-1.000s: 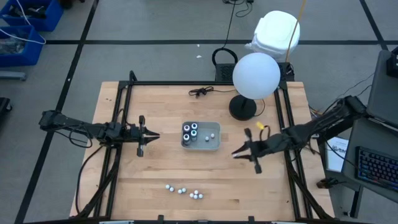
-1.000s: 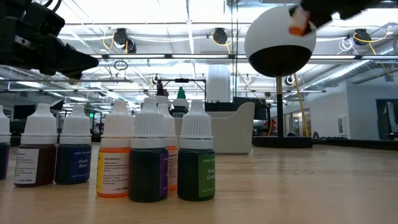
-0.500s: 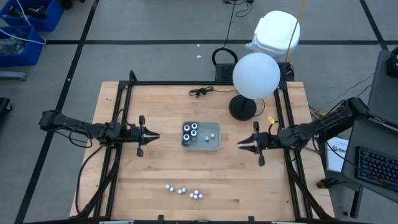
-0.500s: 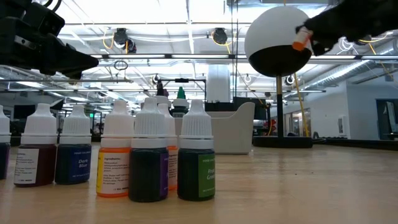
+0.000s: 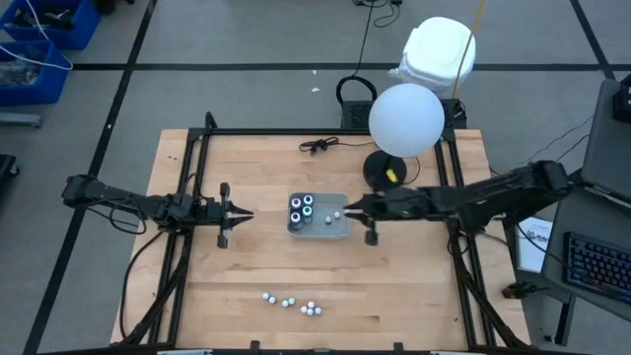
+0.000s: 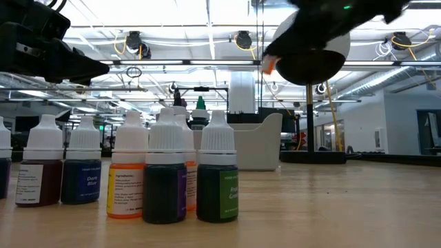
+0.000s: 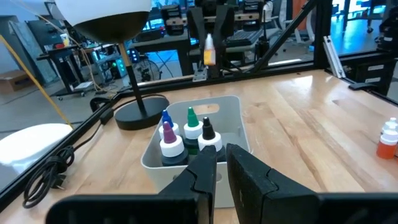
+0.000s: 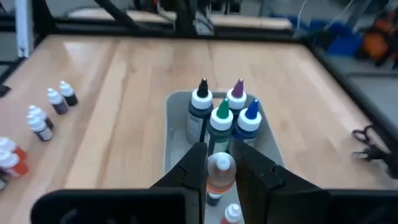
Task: Pick & Place food coloring
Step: Put the right small yellow food coloring bottle into the gray bin
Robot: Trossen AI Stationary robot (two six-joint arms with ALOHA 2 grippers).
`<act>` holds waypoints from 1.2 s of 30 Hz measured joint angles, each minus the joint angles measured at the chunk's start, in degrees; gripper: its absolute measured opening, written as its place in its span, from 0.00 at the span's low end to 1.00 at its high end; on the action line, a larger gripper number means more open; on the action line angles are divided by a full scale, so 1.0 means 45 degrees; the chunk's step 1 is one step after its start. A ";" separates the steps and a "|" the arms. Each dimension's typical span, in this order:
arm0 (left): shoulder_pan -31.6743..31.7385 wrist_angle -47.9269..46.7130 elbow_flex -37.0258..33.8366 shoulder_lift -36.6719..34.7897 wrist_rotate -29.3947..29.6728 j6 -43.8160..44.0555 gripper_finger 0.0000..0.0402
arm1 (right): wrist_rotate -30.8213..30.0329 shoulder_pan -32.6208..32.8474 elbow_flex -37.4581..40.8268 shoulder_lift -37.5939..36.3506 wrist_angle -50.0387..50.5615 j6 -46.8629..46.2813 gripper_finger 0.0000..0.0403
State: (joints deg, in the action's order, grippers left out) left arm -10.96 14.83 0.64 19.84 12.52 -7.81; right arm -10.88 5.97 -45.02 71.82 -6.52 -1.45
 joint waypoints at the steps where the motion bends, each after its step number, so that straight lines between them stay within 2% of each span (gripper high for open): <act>1: 0.0004 -0.0005 0.0000 0.0004 0.0034 0.0000 0.12 | 0.0304 -0.0201 -0.0337 0.0463 -0.0004 0.0021 0.12; 4: 0.0004 -0.0005 0.0000 0.0003 0.0212 0.0005 0.12 | 0.1124 -0.0640 -0.1173 0.1692 -0.0041 0.0211 0.12; 13: 0.0004 -0.0019 0.0000 -0.0001 0.0235 0.0131 0.12 | 0.1805 -0.1680 -0.2042 0.4168 0.0242 0.0379 0.12; 26: 0.0000 -0.0018 0.0000 0.0001 0.0237 0.0090 0.12 | 0.1765 -0.2403 -0.2127 0.5759 0.0150 0.0792 0.12; 36: 0.0000 -0.0015 0.0000 -0.0001 0.0240 0.0005 0.12 | 0.1726 -0.2457 -0.2118 0.6104 0.0038 0.0704 0.12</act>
State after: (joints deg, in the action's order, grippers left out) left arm -10.96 14.76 0.64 19.84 13.61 -7.79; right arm -3.11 -5.08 -54.54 99.29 -6.36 1.72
